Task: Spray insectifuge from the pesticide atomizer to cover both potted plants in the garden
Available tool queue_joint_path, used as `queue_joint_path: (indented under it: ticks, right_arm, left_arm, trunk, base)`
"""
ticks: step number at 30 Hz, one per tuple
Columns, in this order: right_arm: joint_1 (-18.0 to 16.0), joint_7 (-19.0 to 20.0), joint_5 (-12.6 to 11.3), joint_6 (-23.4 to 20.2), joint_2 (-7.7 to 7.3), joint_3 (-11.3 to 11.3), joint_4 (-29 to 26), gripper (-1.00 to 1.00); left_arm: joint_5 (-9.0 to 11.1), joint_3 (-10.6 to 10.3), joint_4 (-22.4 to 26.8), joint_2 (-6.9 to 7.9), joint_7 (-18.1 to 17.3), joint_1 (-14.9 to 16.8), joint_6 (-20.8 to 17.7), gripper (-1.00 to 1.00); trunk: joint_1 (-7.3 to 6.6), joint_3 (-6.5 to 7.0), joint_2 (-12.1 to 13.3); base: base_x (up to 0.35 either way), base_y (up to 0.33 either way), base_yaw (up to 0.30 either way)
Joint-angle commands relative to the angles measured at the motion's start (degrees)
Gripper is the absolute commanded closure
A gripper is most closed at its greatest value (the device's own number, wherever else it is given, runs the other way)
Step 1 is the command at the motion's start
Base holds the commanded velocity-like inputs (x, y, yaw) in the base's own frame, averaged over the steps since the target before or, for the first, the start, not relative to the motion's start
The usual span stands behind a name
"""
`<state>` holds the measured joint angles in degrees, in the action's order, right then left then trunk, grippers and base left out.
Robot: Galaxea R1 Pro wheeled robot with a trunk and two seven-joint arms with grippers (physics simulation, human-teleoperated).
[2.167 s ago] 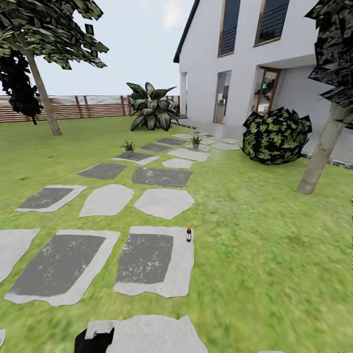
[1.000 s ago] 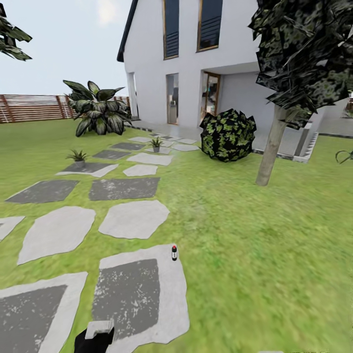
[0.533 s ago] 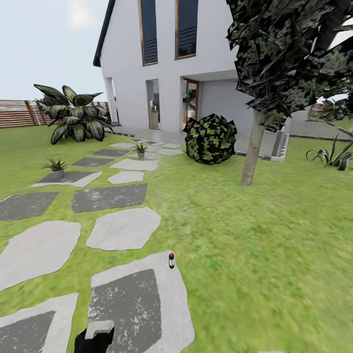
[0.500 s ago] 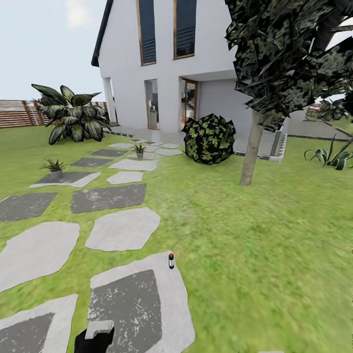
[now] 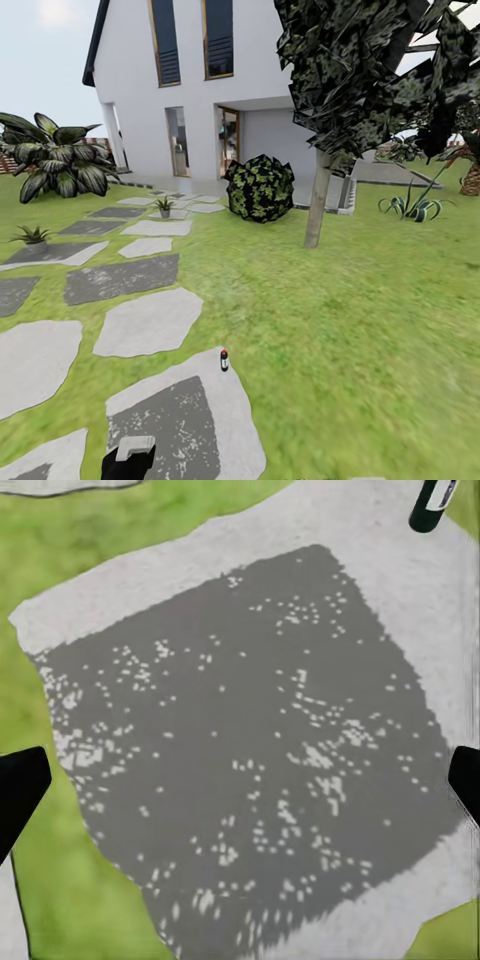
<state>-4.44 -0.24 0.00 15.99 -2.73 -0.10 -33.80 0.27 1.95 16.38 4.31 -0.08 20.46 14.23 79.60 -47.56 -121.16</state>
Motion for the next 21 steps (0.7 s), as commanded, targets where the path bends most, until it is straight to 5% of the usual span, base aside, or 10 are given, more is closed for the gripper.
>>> queue_joint_path:
  ticks: [1,13,21]
  right_arm:
    - [0.0,0.0,0.0,0.2,0.0,0.0,0.1,-1.0]
    - [0.0,0.0,0.0,0.2,0.0,0.0,0.1,-1.0]
    - [0.0,0.0,0.0,0.2,0.0,0.0,0.1,-1.0]
  left_arm:
    - [0.0,0.1,0.0,-0.01,0.0,0.0,0.2,-1.0]
    - [0.2,0.2,-0.1,-0.01,0.0,0.0,0.2,-1.0]
    - [0.2,0.2,-0.1,-0.01,0.0,0.0,0.2,-1.0]
  trunk:
    - [-0.01,-0.05,0.0]
    - [-0.01,-0.05,0.0]
    - [-0.01,-0.05,0.0]
  base:
    - [0.012,0.029,-0.263]
    - [0.002,0.006,-0.263]
    - [0.025,0.239,-0.263]
